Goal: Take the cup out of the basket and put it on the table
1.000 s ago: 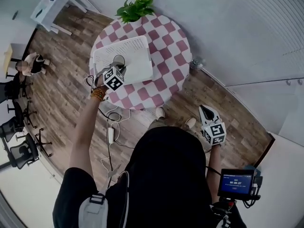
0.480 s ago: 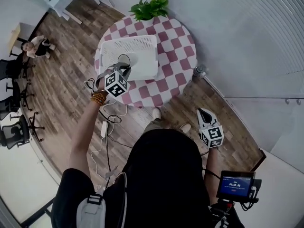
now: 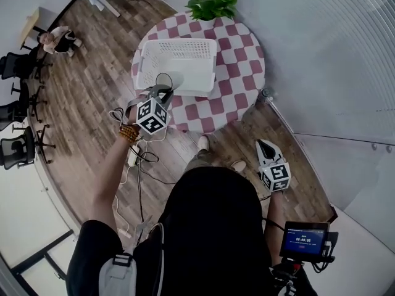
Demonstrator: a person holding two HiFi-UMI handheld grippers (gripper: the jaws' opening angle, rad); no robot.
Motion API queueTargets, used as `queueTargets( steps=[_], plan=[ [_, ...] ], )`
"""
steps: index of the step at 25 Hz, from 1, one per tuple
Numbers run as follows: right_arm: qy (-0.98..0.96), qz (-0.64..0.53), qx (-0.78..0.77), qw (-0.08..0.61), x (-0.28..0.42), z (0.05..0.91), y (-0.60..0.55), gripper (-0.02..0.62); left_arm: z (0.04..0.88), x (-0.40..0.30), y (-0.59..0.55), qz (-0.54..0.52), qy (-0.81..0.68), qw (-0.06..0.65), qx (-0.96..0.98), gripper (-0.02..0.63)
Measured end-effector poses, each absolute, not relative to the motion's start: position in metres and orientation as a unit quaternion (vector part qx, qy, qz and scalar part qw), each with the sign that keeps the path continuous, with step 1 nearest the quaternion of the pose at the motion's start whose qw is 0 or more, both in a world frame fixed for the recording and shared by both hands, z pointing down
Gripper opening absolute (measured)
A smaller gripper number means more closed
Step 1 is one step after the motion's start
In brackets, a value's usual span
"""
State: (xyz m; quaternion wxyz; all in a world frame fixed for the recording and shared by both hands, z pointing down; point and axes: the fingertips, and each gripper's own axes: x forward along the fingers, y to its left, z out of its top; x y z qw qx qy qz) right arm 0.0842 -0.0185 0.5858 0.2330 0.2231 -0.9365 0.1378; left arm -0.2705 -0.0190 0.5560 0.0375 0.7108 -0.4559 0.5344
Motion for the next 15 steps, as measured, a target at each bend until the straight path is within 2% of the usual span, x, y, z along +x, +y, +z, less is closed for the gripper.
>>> queueTargets(
  steps=[15],
  plan=[
    [-0.946,0.126,0.180,0.238,0.074,0.590,-0.008,0.009,0.570,-0.251,0.042,0.529,-0.475,0.060,0.701,0.035]
  ],
)
